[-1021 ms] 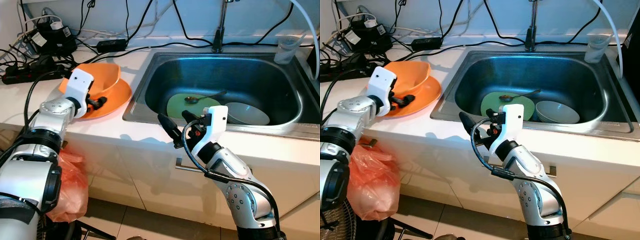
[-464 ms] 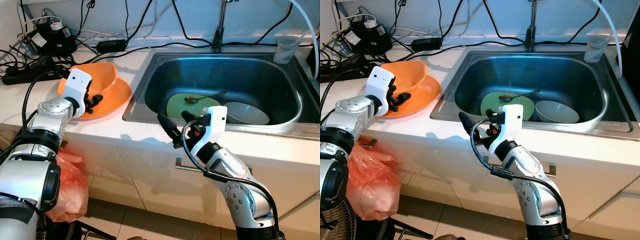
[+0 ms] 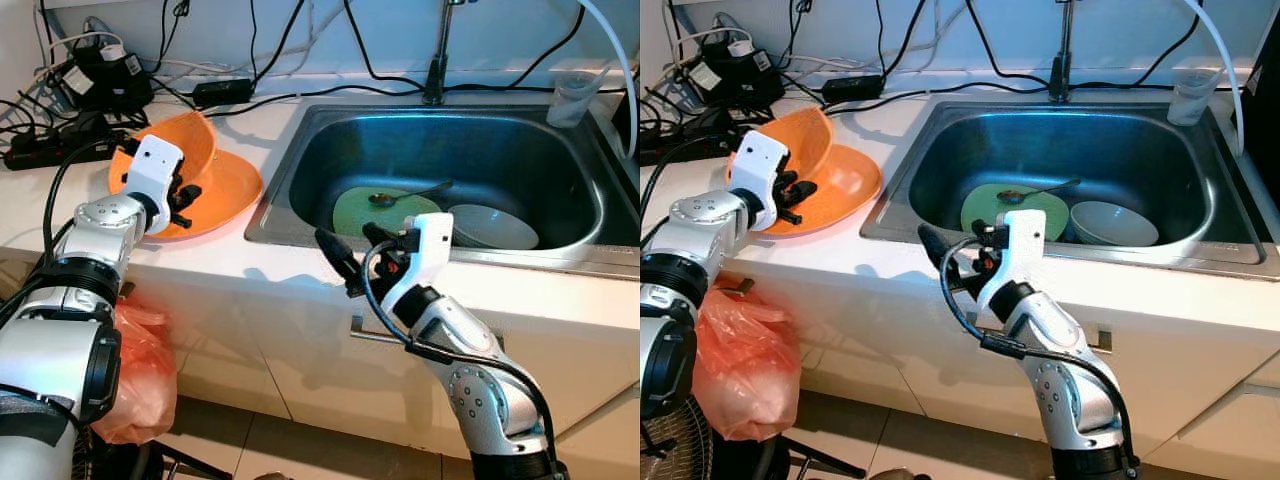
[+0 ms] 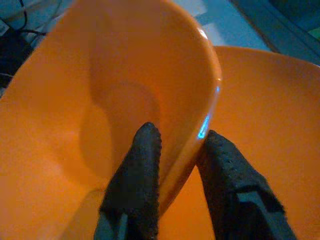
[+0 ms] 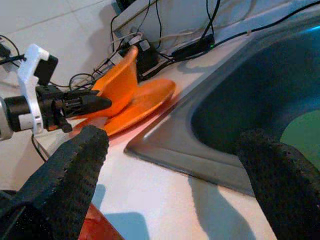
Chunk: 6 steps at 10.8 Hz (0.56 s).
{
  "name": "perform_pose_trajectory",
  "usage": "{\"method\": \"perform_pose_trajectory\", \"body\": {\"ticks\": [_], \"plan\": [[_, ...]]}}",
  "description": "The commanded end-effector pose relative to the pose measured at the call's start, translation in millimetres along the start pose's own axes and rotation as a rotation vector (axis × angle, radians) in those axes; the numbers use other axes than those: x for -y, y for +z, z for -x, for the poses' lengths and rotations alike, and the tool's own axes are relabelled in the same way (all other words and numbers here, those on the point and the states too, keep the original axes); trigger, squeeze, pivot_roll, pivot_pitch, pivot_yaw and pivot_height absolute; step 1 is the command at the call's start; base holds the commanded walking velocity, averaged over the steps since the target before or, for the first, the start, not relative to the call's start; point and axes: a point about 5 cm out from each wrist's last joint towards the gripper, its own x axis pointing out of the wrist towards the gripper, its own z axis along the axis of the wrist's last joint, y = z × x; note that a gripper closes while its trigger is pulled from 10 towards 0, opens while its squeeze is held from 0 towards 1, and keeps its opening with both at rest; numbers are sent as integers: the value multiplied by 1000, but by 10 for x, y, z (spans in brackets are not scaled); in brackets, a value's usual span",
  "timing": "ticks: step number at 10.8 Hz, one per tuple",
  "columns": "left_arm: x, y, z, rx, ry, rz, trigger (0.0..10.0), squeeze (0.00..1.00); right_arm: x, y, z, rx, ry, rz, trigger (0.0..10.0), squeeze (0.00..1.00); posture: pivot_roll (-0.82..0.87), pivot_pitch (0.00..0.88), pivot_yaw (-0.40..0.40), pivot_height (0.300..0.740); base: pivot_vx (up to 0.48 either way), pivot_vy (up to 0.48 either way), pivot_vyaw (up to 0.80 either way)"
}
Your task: Kitchen organization
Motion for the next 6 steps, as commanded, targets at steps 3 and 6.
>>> {"method": "perform_pose_trajectory", "body": {"ticks": [3, 6], "plan": [[-107, 89, 39, 46, 34, -14, 0, 0, -40, 26, -43, 12, 11, 8, 10000, 741, 57, 0, 162, 740, 0, 0, 0], [-75, 182, 21, 110, 42, -38, 0, 0, -28, 12, -45, 7, 6, 7, 10000, 655, 58, 0, 163, 740, 0, 0, 0]]}}
